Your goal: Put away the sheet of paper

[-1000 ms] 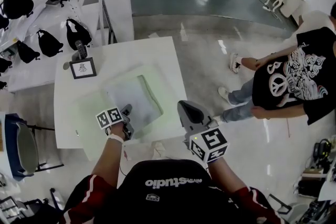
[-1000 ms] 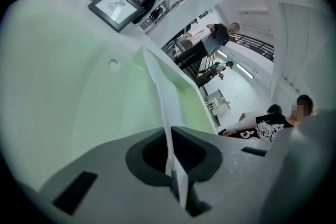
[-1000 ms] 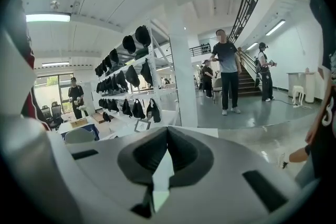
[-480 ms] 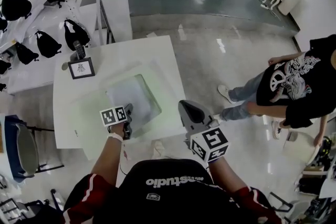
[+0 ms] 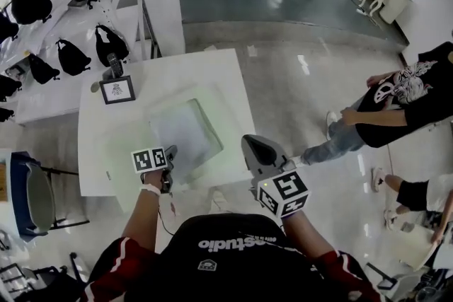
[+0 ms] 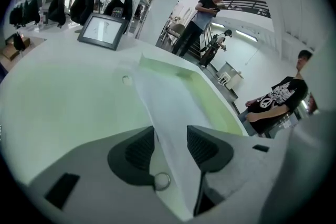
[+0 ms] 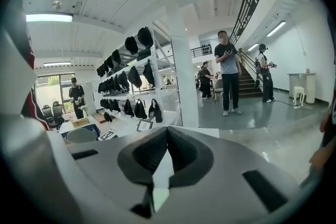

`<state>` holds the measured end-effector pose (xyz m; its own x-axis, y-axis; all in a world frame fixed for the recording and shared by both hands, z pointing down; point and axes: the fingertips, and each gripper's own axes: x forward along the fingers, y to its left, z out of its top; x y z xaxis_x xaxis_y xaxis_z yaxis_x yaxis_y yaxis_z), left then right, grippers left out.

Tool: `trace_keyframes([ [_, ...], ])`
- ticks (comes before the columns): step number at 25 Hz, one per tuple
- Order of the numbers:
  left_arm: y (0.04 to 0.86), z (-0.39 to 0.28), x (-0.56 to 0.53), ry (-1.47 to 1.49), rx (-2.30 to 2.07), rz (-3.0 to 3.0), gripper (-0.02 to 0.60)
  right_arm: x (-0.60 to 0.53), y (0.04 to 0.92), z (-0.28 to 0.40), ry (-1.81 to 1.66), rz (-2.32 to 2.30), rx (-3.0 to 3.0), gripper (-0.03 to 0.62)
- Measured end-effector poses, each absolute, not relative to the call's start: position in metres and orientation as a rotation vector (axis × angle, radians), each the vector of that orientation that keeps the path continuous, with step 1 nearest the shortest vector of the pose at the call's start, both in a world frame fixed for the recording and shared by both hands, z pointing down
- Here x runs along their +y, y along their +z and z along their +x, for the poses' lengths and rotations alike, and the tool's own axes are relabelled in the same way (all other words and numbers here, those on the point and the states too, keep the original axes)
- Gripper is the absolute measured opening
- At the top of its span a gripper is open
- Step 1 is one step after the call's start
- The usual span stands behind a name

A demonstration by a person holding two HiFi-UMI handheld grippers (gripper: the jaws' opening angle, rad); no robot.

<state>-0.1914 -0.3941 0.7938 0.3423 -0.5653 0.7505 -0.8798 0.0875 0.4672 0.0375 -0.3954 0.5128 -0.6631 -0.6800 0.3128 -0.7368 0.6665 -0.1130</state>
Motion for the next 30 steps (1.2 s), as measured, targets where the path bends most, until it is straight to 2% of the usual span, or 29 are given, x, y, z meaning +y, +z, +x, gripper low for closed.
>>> trace_keyframes([
  [2,0.794,-0.190,-0.387,0.377,-1.316,1.583,0.187,-0.393,0.515,0.036,0.343,1.135,-2.640,0.003],
  [3,0.796,-0.189,-0.385,0.374,-1.313,1.575,0.159,-0.392,0.515,0.036,0.346,1.133,-2.641,0.003],
  [5,0.799,-0.190,-0.384,0.367,-1.328,1.548,0.059,-0.391,0.516,0.036,0.348,1.129,-2.643,0.003],
  [7,0.802,-0.190,-0.387,0.348,-1.340,1.524,0.015,-0.391,0.517,0.037,0.346,1.129,-2.645,0.003],
  [19,0.805,-0.168,-0.406,0.428,-1.366,1.555,0.014,-0.408,0.518,0.062,0.375,1.166,-2.649,0.004],
  [22,0.801,-0.173,-0.405,0.465,-1.406,1.564,0.069,-0.411,0.508,0.068,0.353,1.184,-2.644,0.003],
  [30,0.783,-0.197,-0.382,0.437,-1.448,1.595,0.078,-0.403,0.489,0.065,0.298,1.231,-2.639,0.003],
])
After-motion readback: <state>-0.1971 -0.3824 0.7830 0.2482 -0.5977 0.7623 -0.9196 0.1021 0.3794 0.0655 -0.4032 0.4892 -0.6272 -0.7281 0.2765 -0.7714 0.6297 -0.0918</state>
